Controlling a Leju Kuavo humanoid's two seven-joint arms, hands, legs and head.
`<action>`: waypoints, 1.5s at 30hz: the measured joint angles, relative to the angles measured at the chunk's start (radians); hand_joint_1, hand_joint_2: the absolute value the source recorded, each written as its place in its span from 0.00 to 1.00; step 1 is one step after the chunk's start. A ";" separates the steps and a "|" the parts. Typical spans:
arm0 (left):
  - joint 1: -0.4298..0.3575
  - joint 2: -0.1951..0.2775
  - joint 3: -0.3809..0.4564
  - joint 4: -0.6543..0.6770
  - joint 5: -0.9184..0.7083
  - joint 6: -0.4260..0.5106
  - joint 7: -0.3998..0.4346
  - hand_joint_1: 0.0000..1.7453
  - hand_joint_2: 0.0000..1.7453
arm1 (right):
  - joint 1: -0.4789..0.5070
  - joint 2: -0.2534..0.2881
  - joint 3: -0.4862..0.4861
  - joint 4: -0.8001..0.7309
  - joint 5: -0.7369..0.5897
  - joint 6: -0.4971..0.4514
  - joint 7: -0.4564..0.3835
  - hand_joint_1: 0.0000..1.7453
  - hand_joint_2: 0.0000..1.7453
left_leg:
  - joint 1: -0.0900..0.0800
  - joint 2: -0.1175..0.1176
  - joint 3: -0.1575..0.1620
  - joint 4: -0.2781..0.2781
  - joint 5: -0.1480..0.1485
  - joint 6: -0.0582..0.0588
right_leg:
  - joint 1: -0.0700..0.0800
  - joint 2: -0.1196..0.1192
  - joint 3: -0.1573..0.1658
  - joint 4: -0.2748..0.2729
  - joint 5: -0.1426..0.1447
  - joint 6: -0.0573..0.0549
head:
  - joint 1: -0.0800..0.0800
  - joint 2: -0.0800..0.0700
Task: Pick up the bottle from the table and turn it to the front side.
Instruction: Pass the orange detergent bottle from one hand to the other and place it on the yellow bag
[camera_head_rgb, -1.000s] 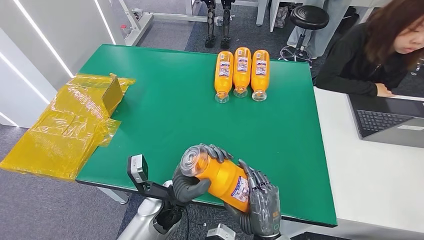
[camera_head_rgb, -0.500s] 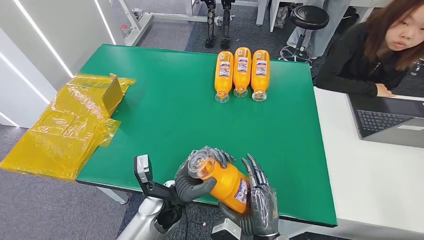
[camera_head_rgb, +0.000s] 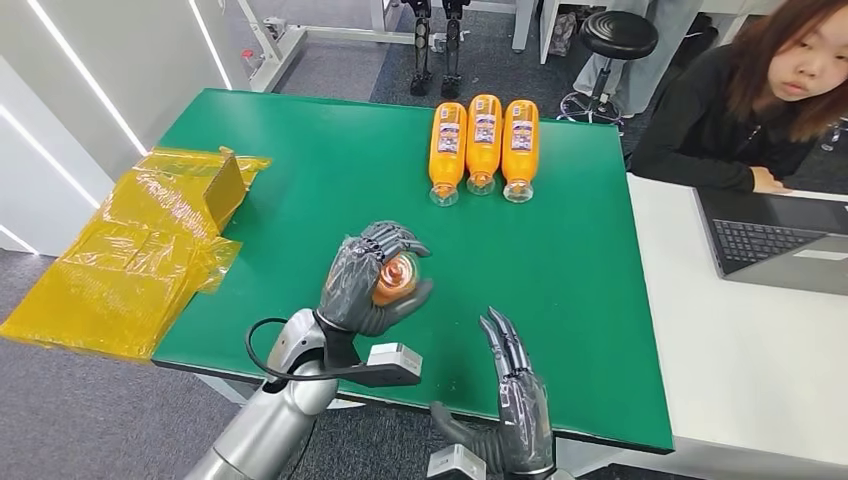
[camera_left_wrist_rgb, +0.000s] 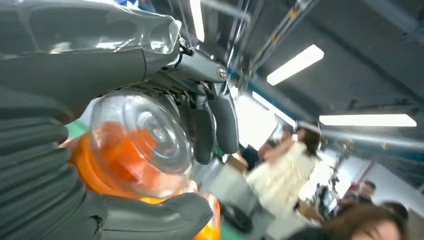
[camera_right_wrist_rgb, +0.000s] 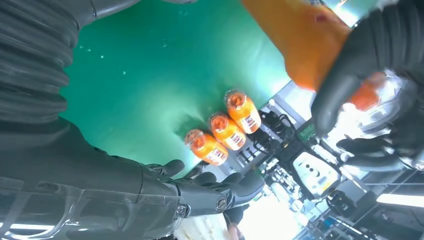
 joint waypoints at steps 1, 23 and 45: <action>-0.011 0.003 0.001 0.003 -0.011 0.005 0.007 1.00 1.00 | -0.003 0.000 0.002 0.004 -0.009 0.000 -0.008 0.00 1.00 | 0.000 0.000 0.000 0.000 0.000 0.000 | 0.000 0.000 0.000 0.000 0.000 0.000 | 0.000 0.000; -0.166 0.111 0.028 0.386 -0.423 0.179 0.208 1.00 1.00 | -0.019 0.008 0.017 0.061 -0.139 -0.051 -0.110 0.00 1.00 | 0.000 0.001 0.001 0.000 0.001 -0.001 | 0.000 0.002 0.000 0.001 0.001 -0.001 | 0.000 0.000; -0.257 0.130 0.044 0.694 -0.602 0.028 0.483 1.00 1.00 | -0.021 0.005 0.020 0.059 -0.137 -0.064 -0.086 0.00 1.00 | 0.000 0.001 0.001 0.000 0.001 -0.002 | 0.000 0.002 -0.002 0.001 0.001 -0.002 | 0.000 0.000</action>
